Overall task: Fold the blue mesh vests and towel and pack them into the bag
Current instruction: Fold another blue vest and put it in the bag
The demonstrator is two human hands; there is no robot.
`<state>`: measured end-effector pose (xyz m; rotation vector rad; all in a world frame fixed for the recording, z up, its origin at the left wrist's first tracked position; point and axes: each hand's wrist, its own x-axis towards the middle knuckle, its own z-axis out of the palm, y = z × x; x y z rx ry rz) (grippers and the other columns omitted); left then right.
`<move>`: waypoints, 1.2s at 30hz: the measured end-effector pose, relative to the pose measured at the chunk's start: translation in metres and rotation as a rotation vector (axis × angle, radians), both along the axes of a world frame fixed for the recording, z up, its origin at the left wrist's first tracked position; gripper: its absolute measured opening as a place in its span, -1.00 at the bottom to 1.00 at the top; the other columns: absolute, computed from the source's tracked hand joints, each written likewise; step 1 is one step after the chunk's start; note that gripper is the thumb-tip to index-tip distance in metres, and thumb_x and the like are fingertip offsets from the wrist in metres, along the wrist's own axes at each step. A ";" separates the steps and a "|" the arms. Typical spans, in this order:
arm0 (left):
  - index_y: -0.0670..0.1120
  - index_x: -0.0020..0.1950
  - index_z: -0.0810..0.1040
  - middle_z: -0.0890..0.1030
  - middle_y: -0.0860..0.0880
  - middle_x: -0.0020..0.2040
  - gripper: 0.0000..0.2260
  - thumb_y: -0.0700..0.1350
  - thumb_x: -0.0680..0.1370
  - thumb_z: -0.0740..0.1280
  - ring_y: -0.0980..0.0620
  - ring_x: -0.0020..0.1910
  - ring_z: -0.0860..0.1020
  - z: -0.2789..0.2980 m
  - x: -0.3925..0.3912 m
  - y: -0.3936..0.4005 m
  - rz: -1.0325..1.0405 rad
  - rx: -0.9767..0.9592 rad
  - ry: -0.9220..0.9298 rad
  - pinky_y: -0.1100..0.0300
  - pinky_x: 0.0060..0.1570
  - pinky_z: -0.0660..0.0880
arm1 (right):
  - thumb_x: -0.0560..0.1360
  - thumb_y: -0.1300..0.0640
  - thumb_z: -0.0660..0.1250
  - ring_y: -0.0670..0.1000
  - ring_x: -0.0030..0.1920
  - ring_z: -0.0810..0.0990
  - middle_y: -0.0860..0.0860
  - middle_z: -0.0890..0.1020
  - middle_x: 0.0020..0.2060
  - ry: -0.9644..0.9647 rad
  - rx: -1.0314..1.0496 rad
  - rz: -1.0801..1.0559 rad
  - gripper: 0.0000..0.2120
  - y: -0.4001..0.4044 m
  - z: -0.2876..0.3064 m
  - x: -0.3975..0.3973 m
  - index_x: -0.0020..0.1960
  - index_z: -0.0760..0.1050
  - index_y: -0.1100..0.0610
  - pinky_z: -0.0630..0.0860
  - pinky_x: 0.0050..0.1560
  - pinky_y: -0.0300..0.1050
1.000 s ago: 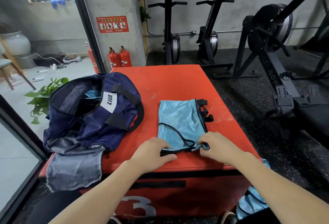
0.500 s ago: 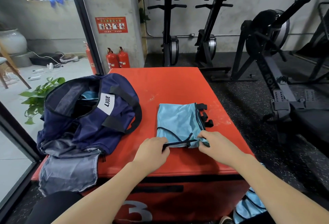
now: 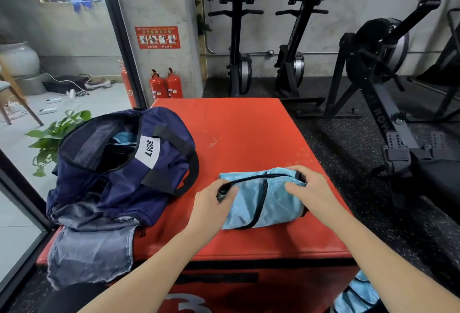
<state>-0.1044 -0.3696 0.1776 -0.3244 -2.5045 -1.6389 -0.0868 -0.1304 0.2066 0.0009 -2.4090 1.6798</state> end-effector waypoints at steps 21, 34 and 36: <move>-0.08 0.27 0.48 0.56 0.08 -0.22 -0.76 -0.20 0.60 0.26 0.12 -0.27 0.53 -0.045 -0.042 0.020 0.244 -0.150 -0.187 0.25 -0.31 0.32 | 0.66 0.01 0.17 0.17 -0.20 0.48 0.04 0.52 -0.21 -0.176 0.786 -0.164 -0.86 -0.010 -0.057 -0.099 0.18 0.35 0.04 0.39 -0.19 0.03; 0.16 0.33 0.30 0.50 -0.04 -0.19 -0.53 -0.29 0.53 0.18 -0.09 -0.19 0.50 -0.055 -0.060 0.011 0.216 -0.292 -0.094 0.01 -0.20 0.43 | 0.66 -0.07 0.16 0.21 -0.10 0.61 0.07 0.63 -0.12 -0.100 1.037 -0.132 -0.79 -0.007 -0.065 -0.118 0.13 0.35 0.06 0.37 -0.22 -0.01; 0.19 0.40 0.22 0.50 -0.04 0.01 -0.48 -0.25 0.54 0.18 -0.12 -0.06 0.54 -0.048 -0.061 0.010 0.231 -0.579 -0.088 0.05 -0.16 0.42 | 0.66 -0.08 0.17 0.19 -0.12 0.62 0.04 0.63 -0.14 -0.071 1.099 -0.149 -0.78 -0.010 -0.064 -0.119 0.11 0.39 0.06 0.34 -0.26 -0.05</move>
